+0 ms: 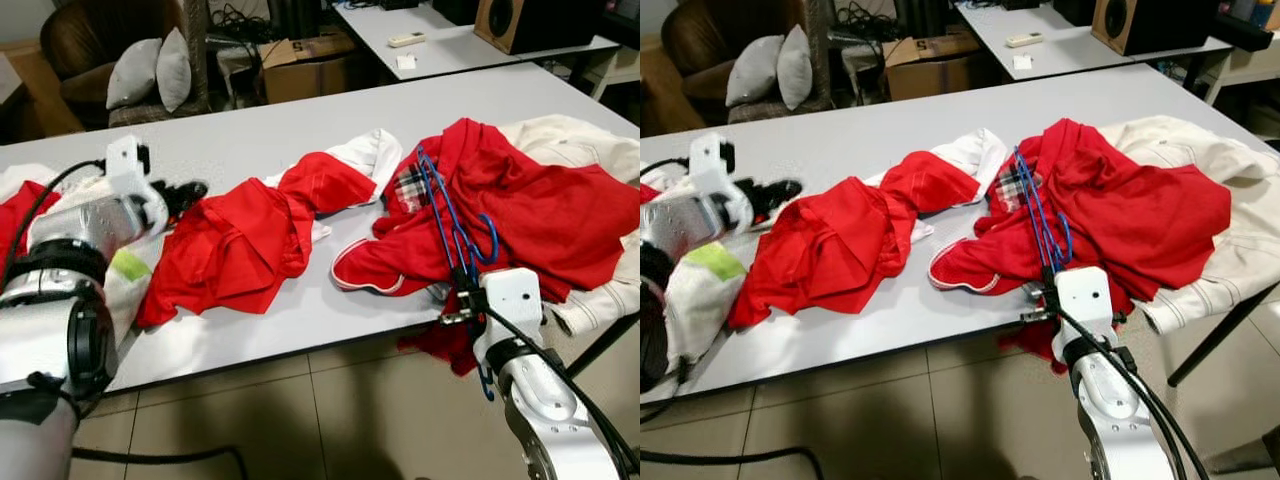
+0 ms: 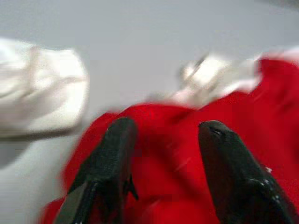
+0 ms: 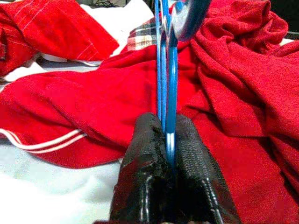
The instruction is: Hang hanger
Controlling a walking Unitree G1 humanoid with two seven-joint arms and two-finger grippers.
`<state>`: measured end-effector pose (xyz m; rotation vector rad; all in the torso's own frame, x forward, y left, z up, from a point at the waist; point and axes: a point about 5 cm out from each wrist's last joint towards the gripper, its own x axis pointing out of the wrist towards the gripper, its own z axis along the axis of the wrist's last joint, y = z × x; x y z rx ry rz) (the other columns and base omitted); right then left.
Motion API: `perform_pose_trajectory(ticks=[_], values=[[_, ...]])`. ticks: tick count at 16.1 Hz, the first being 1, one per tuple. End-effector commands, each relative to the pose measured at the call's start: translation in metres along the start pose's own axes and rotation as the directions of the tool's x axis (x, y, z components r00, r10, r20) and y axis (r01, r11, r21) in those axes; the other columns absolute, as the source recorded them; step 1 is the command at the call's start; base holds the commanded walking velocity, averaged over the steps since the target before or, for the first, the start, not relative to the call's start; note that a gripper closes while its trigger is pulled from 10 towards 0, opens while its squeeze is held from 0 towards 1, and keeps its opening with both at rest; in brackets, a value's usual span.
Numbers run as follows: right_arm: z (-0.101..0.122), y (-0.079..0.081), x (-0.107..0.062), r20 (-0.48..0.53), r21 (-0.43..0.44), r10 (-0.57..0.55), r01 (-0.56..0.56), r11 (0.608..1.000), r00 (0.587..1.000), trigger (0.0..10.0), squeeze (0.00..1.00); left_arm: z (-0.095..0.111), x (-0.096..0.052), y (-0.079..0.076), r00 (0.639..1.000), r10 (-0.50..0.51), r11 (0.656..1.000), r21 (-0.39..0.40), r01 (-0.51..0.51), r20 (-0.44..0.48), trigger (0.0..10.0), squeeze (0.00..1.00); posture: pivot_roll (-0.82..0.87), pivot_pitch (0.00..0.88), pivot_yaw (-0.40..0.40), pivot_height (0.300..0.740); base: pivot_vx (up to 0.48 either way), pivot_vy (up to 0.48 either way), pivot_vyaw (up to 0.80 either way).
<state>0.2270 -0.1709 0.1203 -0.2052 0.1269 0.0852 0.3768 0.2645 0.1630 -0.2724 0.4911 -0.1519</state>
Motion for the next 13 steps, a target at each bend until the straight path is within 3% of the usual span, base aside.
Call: perform_pose_trajectory(ticks=[1,3,4,5,6,7,8,10,11,13], values=[[0.002,-0.001,0.001,0.012,-0.009,-0.004,0.004,1.0,1.0,10.0,0.0,-0.009,-0.001,0.006,0.998,0.024,0.993,0.119,-0.017,-0.06,10.0,1.0,-0.11,0.0,0.127,0.74,0.0,0.0,0.0],[0.002,-0.001,0.001,0.013,-0.011,-0.001,0.001,1.0,1.0,10.0,0.0,-0.005,0.0,-0.003,0.997,-0.06,0.996,0.067,0.064,-0.05,10.0,1.0,-0.11,0.0,0.13,0.74,0.0,0.0,0.0],[0.002,-0.001,0.001,0.013,-0.012,-0.001,0.001,1.0,1.0,10.0,0.0,0.006,0.001,-0.022,0.978,-0.21,0.977,0.031,0.21,-0.009,10.0,1.0,-0.11,0.0,0.131,0.74,0.0,0.0,0.0],[0.002,-0.001,0.001,0.013,-0.013,-0.002,0.002,1.0,1.0,10.0,0.0,0.01,0.0,-0.043,0.94,-0.342,0.936,0.078,0.342,-0.011,10.0,1.0,-0.11,0.0,0.134,0.74,0.0,0.0,0.0],[0.002,-0.001,0.001,0.013,-0.012,-0.002,0.003,1.0,1.0,10.0,0.0,0.007,0.001,-0.055,0.93,-0.367,0.917,0.158,0.367,-0.03,10.0,1.0,-0.11,0.0,0.137,0.74,0.0,0.0,0.0],[0.002,0.0,0.001,0.013,-0.012,-0.003,0.003,1.0,1.0,10.0,0.0,0.0,0.002,-0.062,0.941,-0.338,0.9,0.281,0.334,-0.034,10.0,0.11,-0.11,0.0,0.137,0.74,0.0,0.0,0.0],[0.002,0.0,0.001,0.013,-0.011,-0.003,0.003,1.0,1.0,10.0,0.0,-0.009,0.003,-0.065,0.953,-0.301,0.866,0.405,0.293,-0.045,10.0,0.0,-0.11,0.0,0.138,0.74,0.0,0.0,0.0],[0.001,0.0,0.001,0.012,-0.012,-0.001,0.002,1.0,1.0,10.0,0.0,-0.024,0.002,-0.07,0.962,-0.266,0.776,0.581,0.246,-0.051,10.0,0.0,-0.11,0.0,0.133,0.74,0.0,0.0,0.0],[0.001,0.001,0.001,0.011,-0.013,0.002,-0.002,1.0,1.0,10.0,0.0,-0.032,0.003,-0.08,0.955,-0.292,0.766,0.587,0.264,-0.049,10.0,0.0,-0.1,0.0,0.128,0.74,0.0,0.0,0.0],[0.002,0.002,0.003,0.013,-0.015,0.011,-0.011,1.0,1.0,10.0,0.0,-0.047,0.006,-0.086,0.96,-0.265,0.778,0.568,0.269,-0.092,10.0,0.0,-0.1,0.0,0.125,0.74,0.0,0.0,0.0]])
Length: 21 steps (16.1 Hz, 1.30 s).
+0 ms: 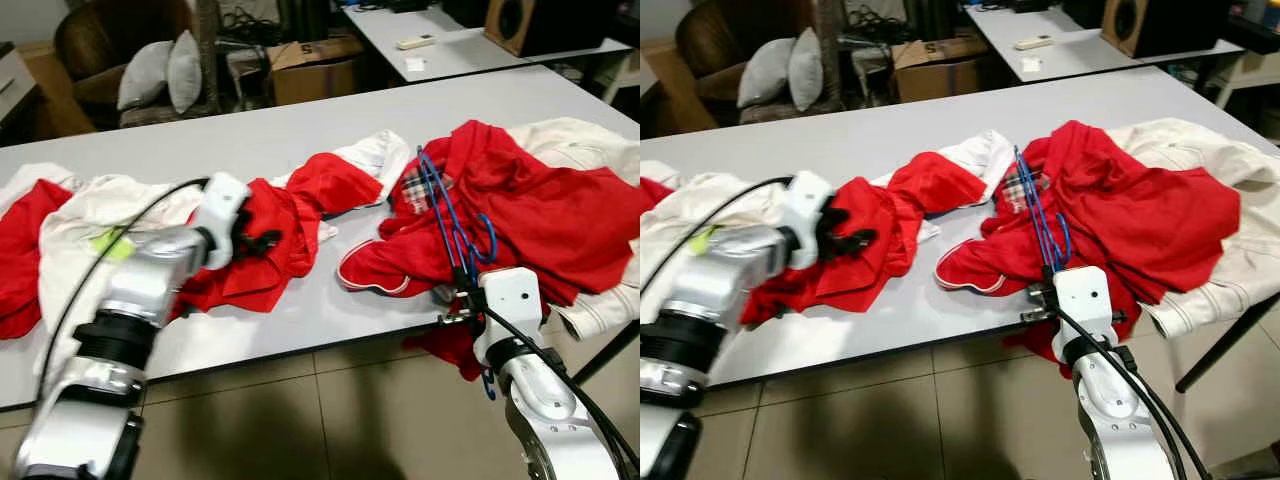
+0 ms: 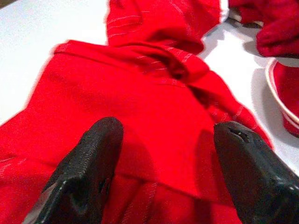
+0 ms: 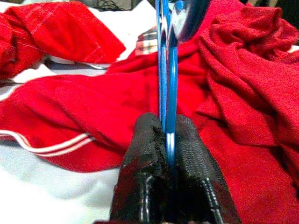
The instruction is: Hang hanger
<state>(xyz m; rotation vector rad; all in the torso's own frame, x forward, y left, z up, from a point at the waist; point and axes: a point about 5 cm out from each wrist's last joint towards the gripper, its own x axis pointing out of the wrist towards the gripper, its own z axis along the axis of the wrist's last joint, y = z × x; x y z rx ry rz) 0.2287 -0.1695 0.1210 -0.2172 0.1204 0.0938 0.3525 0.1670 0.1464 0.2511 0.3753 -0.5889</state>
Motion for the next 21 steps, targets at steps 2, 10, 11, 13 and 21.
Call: perform_pose_trajectory(ticks=[2,10,11,13,21], values=[[0.001,0.001,0.002,0.008,-0.004,0.005,-0.005,1.0,1.0,10.0,0.0,-0.006,-0.001,-0.003,0.996,0.079,0.994,0.075,-0.075,-0.041,10.0,0.0,-0.1,0.0,0.124,0.74,0.0,0.0,0.0],[0.002,-0.001,0.002,0.012,-0.012,0.001,-0.001,1.0,1.0,10.0,0.0,-0.025,0.006,-0.016,0.99,0.127,0.963,0.246,-0.108,-0.062,0.0,0.0,-0.12,0.0,0.136,0.74,0.0,0.0,0.0],[0.002,-0.001,0.001,0.012,-0.013,0.001,-0.001,1.0,1.0,10.0,0.0,-0.023,0.005,-0.014,0.99,0.134,0.961,0.25,-0.118,-0.048,0.0,0.0,-0.12,0.0,0.136,0.74,0.0,0.0,0.0],[0.002,-0.001,0.001,0.014,-0.014,0.002,-0.002,1.0,1.0,10.0,0.0,-0.018,0.004,-0.014,0.992,0.122,0.963,0.244,-0.116,-0.008,0.0,0.0,-0.12,0.0,0.136,0.74,0.0,0.0,0.0],[0.002,0.0,0.003,0.02,-0.016,0.003,-0.003,1.0,1.0,10.0,0.0,-0.021,-0.001,0.0,0.991,0.135,0.956,0.263,-0.126,-0.016,0.0,0.0,-0.12,0.0,0.142,0.74,0.0,0.0,0.0]])
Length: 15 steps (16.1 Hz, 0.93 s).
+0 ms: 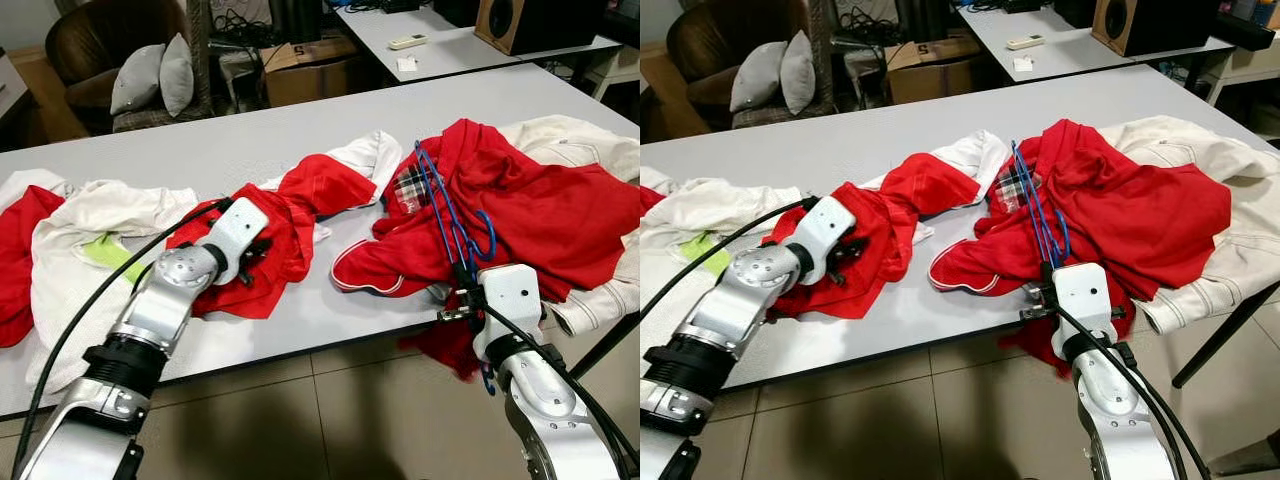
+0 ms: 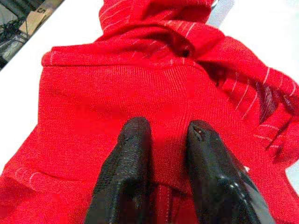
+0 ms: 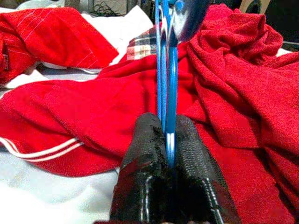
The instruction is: Hang hanger
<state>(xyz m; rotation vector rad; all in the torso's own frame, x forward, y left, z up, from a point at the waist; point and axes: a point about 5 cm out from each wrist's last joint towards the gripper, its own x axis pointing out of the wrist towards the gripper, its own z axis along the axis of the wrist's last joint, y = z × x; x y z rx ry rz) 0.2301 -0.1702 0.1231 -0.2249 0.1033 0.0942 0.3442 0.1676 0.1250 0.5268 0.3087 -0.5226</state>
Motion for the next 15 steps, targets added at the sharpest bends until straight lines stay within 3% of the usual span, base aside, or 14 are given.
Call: perform_pose_trajectory(ticks=[1,6,9,12,14,15], values=[[0.0,0.001,0.002,0.004,-0.007,0.005,-0.005,1.0,1.0,10.0,0.0,-0.001,-0.002,0.007,1.0,0.003,1.0,0.009,-0.003,-0.005,0.0,0.0,-0.12,0.0,0.144,0.74,0.0,0.0,0.0],[-0.001,0.0,0.001,0.004,-0.006,-0.003,0.003,1.0,1.0,10.0,0.0,-0.002,0.001,0.002,1.0,-0.026,0.999,0.021,0.026,-0.001,0.0,0.0,-0.13,0.0,0.148,0.74,0.0,0.0,0.0],[0.0,-0.001,0.001,0.005,-0.007,-0.007,0.007,1.0,1.0,10.0,0.0,-0.002,-0.001,0.007,1.0,-0.03,0.999,0.036,0.03,-0.002,0.0,0.0,-0.13,0.0,0.15,0.74,0.0,0.0,0.0],[0.0,-0.001,0.001,0.005,-0.006,-0.011,0.011,1.0,1.0,10.0,0.0,-0.005,-0.013,0.024,0.988,-0.155,0.972,0.176,0.156,-0.019,0.0,0.0,-0.13,0.0,0.15,0.74,0.0,0.0,0.0],[-0.001,-0.002,0.001,0.004,-0.006,-0.016,0.016,1.0,1.0,10.0,0.0,-0.005,-0.024,0.048,0.979,-0.19,0.95,0.236,0.203,-0.073,0.0,0.0,-0.13,0.0,0.151,0.74,0.0,0.0,0.0],[-0.001,-0.002,0.001,0.003,-0.005,-0.019,0.019,1.0,1.0,10.0,0.0,0.0,-0.029,0.065,0.986,-0.142,0.953,0.259,0.159,-0.084,0.0,0.0,-0.13,0.0,0.155,0.74,0.0,0.0,0.0]])
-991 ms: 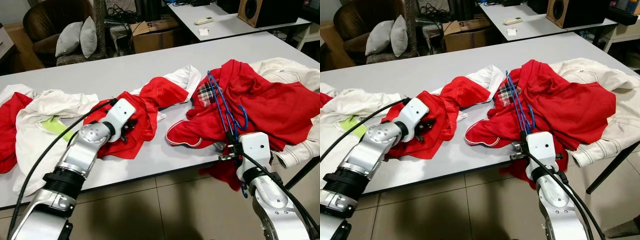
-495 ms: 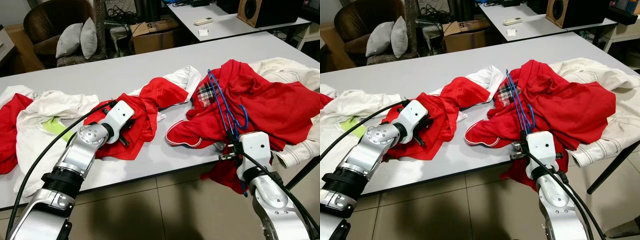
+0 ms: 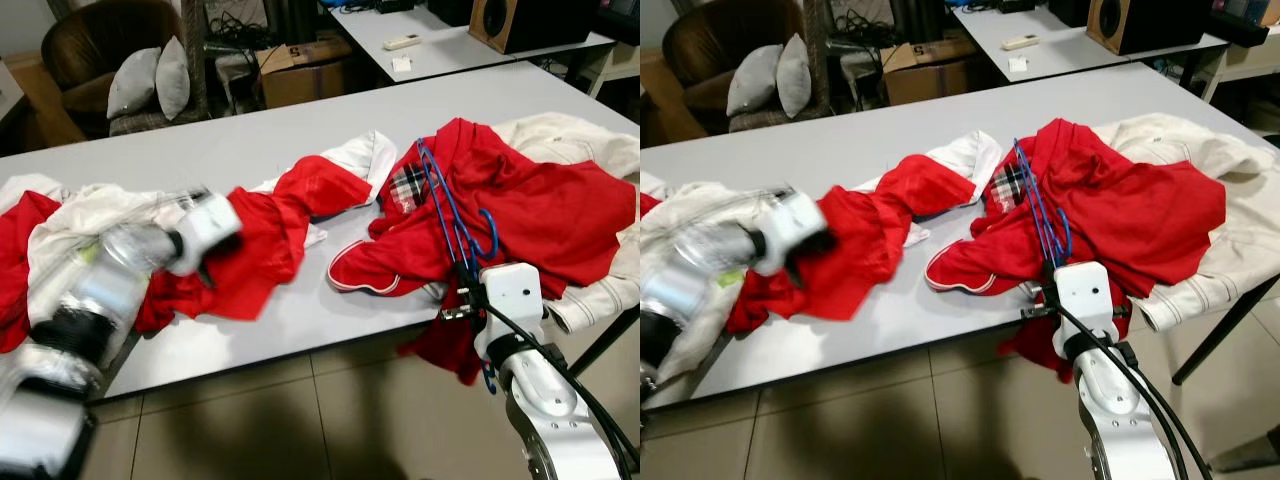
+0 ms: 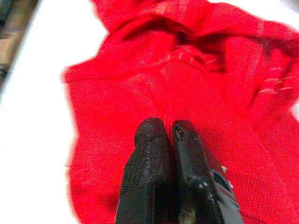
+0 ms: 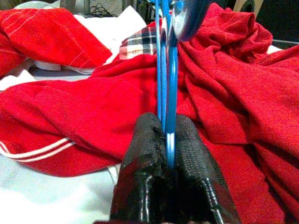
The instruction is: Hang hanger
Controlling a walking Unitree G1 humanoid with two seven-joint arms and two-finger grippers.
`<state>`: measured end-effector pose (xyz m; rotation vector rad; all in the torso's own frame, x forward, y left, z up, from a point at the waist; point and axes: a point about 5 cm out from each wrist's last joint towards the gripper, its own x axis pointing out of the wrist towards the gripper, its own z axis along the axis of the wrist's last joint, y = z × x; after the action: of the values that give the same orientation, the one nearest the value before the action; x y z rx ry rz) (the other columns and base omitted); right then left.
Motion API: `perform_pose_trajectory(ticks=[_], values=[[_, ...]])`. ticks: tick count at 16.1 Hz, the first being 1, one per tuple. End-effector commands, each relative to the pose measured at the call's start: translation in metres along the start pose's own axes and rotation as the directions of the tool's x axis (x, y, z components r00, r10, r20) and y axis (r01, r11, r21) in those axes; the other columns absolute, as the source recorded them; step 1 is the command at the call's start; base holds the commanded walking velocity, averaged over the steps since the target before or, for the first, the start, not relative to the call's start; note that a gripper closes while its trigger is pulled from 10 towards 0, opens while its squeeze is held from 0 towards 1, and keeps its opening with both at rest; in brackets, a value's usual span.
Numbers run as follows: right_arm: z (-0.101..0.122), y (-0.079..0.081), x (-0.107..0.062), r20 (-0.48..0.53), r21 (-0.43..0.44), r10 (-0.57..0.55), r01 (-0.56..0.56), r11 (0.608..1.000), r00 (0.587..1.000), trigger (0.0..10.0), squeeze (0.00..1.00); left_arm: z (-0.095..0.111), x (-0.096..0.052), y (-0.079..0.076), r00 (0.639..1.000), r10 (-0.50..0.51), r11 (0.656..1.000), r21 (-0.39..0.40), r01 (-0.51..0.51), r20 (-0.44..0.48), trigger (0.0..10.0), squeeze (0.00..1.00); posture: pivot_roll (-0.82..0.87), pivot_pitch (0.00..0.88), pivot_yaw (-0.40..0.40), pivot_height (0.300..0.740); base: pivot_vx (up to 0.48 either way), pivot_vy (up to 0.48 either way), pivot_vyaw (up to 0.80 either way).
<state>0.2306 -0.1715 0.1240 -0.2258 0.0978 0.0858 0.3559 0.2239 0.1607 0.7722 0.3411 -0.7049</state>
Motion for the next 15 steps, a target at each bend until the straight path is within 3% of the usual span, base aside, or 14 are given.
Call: perform_pose_trajectory(ticks=[1,3,5,9,10,11,12,13,15], values=[[-0.001,0.0,0.0,-0.001,-0.003,-0.012,0.012,1.0,1.0,10.0,0.0,0.0,-0.011,0.02,0.997,0.067,0.998,0.02,-0.067,-0.023,0.0,0.0,-0.13,0.0,0.155,0.74,0.0,0.0,0.0],[-0.001,0.0,0.0,-0.001,0.001,-0.018,0.018,1.0,1.0,10.0,0.0,0.002,-0.028,0.049,0.984,0.176,0.984,0.05,-0.174,-0.042,0.0,0.0,-0.13,0.0,0.161,0.74,0.0,0.0,0.0],[-0.002,0.0,0.0,-0.001,0.004,-0.023,0.023,1.0,1.0,10.0,0.0,-0.003,-0.041,0.065,0.967,0.245,0.968,0.068,-0.24,-0.07,0.0,0.0,-0.14,0.0,0.169,0.74,0.0,0.0,0.0],[-0.002,0.0,0.0,-0.001,0.004,-0.03,0.03,1.0,1.0,10.0,0.0,-0.026,-0.056,0.075,0.93,0.324,0.945,0.099,-0.311,-0.172,0.0,0.0,-0.14,0.0,0.169,0.74,0.0,0.0,0.0],[-0.002,-0.001,0.0,-0.002,0.003,-0.03,0.03,1.0,1.0,10.0,0.0,-0.028,-0.056,0.074,0.931,0.323,0.946,0.069,-0.316,-0.171,10.0,0.0,-0.14,0.0,0.167,0.74,0.0,0.0,0.0],[-0.002,-0.001,0.0,-0.002,0.002,-0.03,0.03,1.0,1.0,10.0,0.0,-0.029,-0.052,0.069,0.952,0.279,0.956,-0.061,-0.288,-0.121,10.0,0.0,-0.14,0.0,0.165,0.74,0.0,0.0,0.0],[-0.002,-0.001,0.0,-0.002,0.002,-0.03,0.03,1.0,1.0,10.0,0.0,-0.028,-0.049,0.066,0.963,0.253,0.957,-0.12,-0.263,-0.094,10.0,1.0,-0.14,0.0,0.165,0.74,0.0,0.0,0.0],[-0.002,0.0,0.001,-0.002,0.003,-0.029,0.029,1.0,1.0,10.0,0.0,-0.029,-0.043,0.061,0.973,0.223,0.945,-0.23,-0.231,-0.059,10.0,1.0,-0.14,0.0,0.163,0.74,0.0,0.0,0.0],[-0.002,0.0,0.001,-0.001,0.002,-0.027,0.027,1.0,1.0,10.0,0.0,-0.032,-0.045,0.065,0.961,0.269,0.907,-0.319,-0.277,-0.07,10.0,1.0,-0.14,0.0,0.163,0.74,0.0,0.0,0.0]])
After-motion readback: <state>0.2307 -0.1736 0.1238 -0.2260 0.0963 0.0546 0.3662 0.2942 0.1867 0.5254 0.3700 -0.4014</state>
